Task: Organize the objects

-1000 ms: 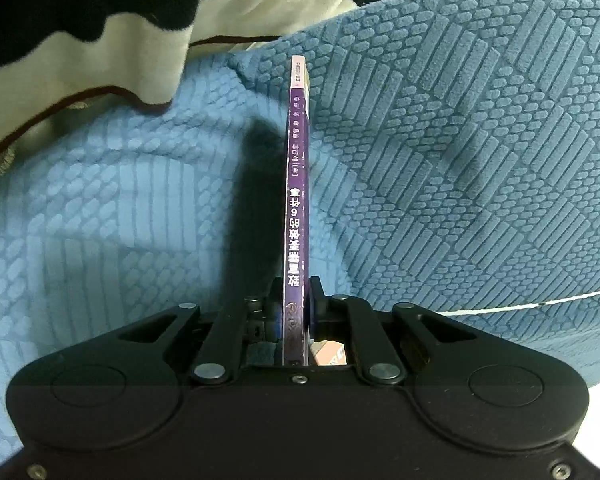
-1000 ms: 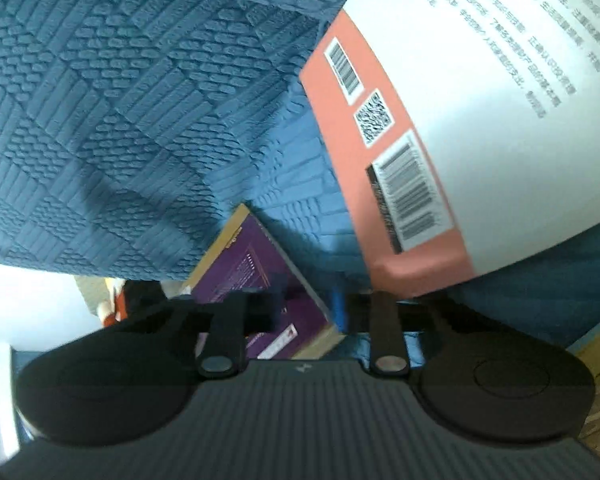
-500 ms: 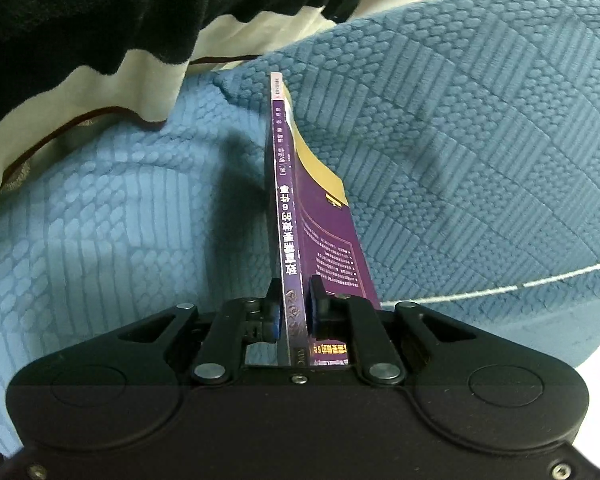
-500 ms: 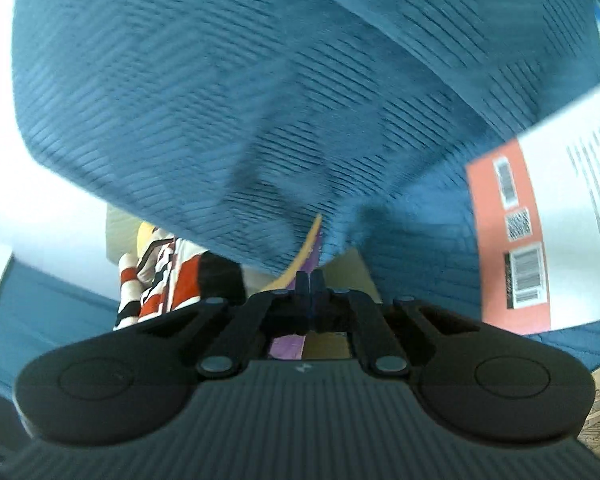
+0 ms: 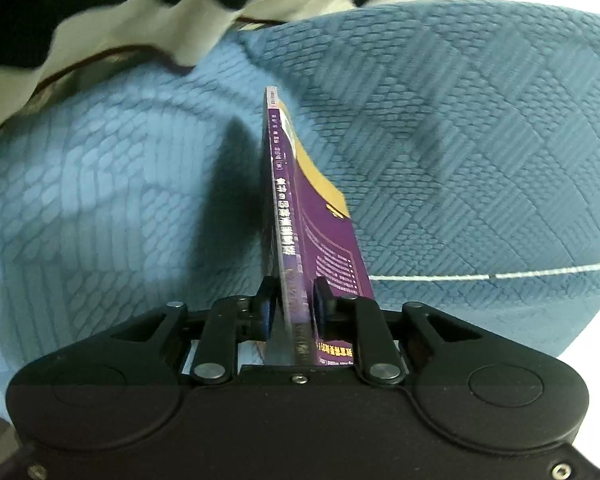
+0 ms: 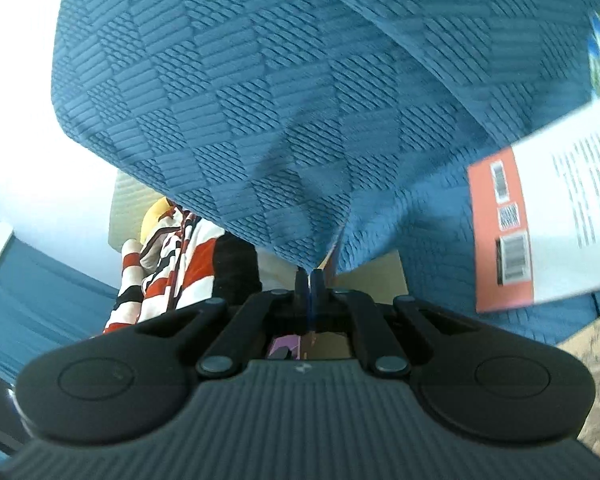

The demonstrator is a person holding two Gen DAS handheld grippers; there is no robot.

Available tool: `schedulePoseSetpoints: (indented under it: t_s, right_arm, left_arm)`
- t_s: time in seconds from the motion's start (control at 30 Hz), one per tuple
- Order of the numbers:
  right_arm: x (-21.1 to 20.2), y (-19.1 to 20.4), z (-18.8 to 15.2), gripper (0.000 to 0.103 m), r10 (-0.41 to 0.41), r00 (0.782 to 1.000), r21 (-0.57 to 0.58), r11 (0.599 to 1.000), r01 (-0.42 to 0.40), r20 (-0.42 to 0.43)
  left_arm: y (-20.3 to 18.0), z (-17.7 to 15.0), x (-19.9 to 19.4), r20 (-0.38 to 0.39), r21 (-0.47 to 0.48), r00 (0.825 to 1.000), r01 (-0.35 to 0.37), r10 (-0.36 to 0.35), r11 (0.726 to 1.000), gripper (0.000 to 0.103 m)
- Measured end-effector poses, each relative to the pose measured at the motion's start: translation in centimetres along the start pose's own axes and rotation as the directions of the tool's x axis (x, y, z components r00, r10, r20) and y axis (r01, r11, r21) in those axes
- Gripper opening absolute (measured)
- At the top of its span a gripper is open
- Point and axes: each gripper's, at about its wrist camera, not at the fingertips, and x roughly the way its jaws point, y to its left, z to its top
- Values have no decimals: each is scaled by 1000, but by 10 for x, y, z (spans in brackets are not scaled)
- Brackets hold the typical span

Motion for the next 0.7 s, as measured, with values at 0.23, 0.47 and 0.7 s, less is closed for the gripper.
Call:
schedulePoseSetpoints:
  t_s: [0.23, 0.47, 0.7]
  right_arm:
    - [5, -25, -11, 7, -67, 997, 80, 994, 69, -30]
    - [-12, -49, -38, 61, -36, 995, 264, 963, 58, -88]
    - [11, -55, -80, 76, 111, 978, 414, 910, -29, -176]
  left_arm:
    - [6, -1, 2, 9, -24, 999, -40, 40, 999, 10]
    - [3, -1, -2, 24, -8, 998, -64, 64, 998, 9]
    - [0, -1, -1, 27, -1, 998, -61, 61, 998, 9]
